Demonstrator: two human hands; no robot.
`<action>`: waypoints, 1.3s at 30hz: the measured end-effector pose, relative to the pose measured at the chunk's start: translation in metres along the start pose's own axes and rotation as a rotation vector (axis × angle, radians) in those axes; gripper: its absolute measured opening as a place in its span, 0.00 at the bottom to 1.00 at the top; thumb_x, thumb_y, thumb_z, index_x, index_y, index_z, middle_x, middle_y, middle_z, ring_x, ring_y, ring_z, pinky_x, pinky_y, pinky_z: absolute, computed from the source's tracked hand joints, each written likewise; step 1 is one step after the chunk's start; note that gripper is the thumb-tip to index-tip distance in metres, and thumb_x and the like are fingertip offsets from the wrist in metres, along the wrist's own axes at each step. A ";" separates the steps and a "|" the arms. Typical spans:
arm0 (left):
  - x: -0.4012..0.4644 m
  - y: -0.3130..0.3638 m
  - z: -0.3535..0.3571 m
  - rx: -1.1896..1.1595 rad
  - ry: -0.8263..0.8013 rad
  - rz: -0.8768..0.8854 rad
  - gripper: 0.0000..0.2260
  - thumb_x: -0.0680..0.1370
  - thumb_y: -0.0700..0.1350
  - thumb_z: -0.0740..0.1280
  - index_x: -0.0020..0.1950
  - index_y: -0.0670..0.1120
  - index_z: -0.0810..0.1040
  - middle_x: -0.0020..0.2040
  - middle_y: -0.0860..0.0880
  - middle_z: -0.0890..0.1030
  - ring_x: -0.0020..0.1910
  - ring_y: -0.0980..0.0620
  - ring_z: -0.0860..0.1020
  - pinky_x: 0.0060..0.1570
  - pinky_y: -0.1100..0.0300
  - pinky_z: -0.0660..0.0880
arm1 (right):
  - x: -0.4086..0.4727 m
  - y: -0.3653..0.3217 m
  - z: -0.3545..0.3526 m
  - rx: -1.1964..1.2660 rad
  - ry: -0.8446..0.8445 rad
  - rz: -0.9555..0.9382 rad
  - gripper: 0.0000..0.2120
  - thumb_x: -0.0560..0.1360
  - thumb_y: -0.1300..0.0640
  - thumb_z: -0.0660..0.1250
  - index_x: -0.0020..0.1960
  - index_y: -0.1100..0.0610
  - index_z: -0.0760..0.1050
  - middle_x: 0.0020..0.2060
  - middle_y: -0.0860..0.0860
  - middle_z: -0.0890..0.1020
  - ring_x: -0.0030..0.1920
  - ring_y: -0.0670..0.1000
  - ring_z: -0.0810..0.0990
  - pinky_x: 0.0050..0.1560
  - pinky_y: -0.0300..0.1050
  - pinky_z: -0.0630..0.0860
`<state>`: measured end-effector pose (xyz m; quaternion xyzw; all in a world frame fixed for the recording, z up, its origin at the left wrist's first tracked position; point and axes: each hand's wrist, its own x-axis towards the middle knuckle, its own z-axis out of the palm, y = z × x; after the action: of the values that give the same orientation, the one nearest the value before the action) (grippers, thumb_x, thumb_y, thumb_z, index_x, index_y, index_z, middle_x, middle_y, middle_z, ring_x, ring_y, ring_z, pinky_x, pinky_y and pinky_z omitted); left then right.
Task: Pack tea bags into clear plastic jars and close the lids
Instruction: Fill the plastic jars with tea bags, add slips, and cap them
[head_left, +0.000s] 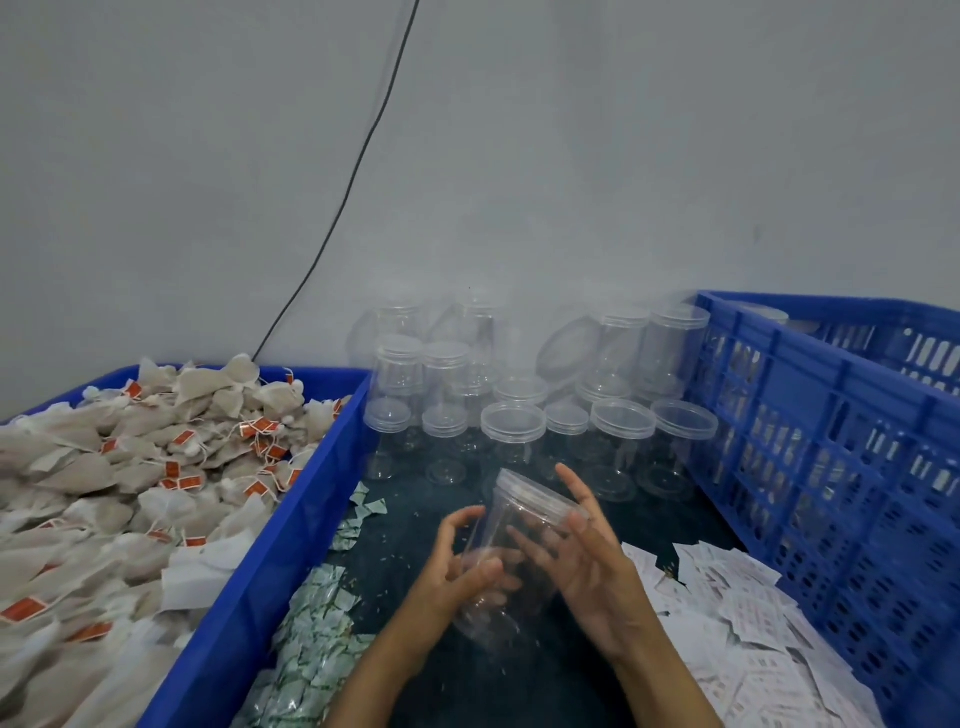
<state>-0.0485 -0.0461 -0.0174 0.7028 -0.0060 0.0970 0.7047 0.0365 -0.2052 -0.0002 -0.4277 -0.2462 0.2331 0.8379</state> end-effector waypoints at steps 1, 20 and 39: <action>0.000 0.000 0.003 0.007 -0.003 -0.012 0.35 0.66 0.58 0.72 0.68 0.53 0.61 0.55 0.47 0.84 0.52 0.44 0.83 0.50 0.56 0.79 | 0.000 0.000 0.001 0.009 0.020 0.010 0.35 0.69 0.54 0.70 0.74 0.48 0.62 0.65 0.64 0.75 0.66 0.63 0.74 0.70 0.63 0.65; -0.005 0.008 -0.005 -0.431 -0.437 -0.338 0.41 0.70 0.70 0.66 0.70 0.42 0.66 0.58 0.37 0.80 0.48 0.42 0.82 0.49 0.50 0.79 | -0.008 0.002 0.011 0.441 0.025 0.116 0.37 0.68 0.54 0.73 0.73 0.61 0.65 0.67 0.64 0.73 0.70 0.63 0.68 0.72 0.60 0.62; -0.005 0.009 -0.003 -0.090 0.265 -0.042 0.36 0.62 0.40 0.81 0.66 0.52 0.70 0.64 0.49 0.77 0.60 0.54 0.78 0.56 0.60 0.77 | -0.005 -0.007 -0.015 -0.940 0.427 -0.342 0.51 0.61 0.66 0.80 0.73 0.46 0.54 0.65 0.49 0.63 0.64 0.49 0.69 0.65 0.46 0.68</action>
<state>-0.0555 -0.0438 -0.0098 0.6515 0.0975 0.1738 0.7320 0.0436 -0.2208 -0.0027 -0.7479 -0.2141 -0.1340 0.6139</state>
